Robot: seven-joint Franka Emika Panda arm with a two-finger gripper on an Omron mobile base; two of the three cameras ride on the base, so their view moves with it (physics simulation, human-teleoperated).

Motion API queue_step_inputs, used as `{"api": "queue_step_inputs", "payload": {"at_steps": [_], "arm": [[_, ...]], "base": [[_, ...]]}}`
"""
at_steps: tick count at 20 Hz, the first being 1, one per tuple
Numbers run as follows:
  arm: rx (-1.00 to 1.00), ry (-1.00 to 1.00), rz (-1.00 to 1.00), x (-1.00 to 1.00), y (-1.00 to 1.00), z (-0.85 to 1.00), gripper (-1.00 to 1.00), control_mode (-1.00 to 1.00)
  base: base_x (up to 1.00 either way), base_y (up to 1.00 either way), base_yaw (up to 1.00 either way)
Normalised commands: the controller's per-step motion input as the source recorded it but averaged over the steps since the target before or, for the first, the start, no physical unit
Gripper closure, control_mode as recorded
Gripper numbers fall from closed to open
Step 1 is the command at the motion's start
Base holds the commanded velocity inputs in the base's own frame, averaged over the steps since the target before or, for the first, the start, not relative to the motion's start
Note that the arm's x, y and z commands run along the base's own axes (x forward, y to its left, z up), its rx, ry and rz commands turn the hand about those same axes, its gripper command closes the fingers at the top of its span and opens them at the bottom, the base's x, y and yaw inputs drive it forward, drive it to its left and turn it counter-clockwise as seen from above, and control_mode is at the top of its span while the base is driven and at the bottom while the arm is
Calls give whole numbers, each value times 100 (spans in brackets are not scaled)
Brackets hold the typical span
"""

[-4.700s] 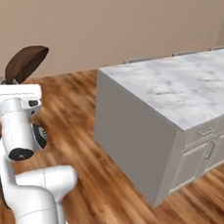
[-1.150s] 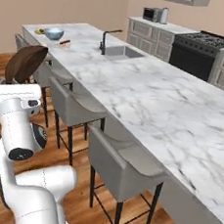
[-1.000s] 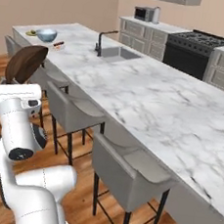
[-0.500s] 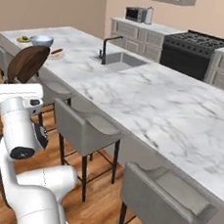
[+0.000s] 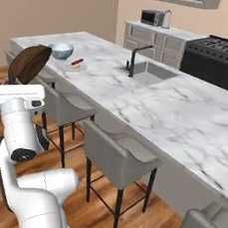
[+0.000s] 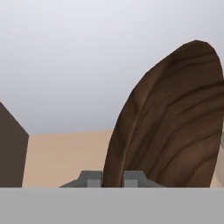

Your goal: Take the smaller bowl and place it next to the appetizer plate on the dining counter , and place the larger bowl next to the plate with cooked food.

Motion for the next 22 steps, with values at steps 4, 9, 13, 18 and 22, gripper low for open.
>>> {"api": "queue_step_inputs", "payload": {"at_steps": [4,9,13,18,22], "arm": [[0,0,0,0,0,0,100,100],[0,0,0,0,0,0,100,100],[0,0,0,0,0,0,100,100],[0,0,0,0,0,0,100,100],[0,0,0,0,0,0,100,100]], "base": [[51,100,0],[50,100,-2],[47,100,-2],[52,100,-8],[64,100,-19]]}}
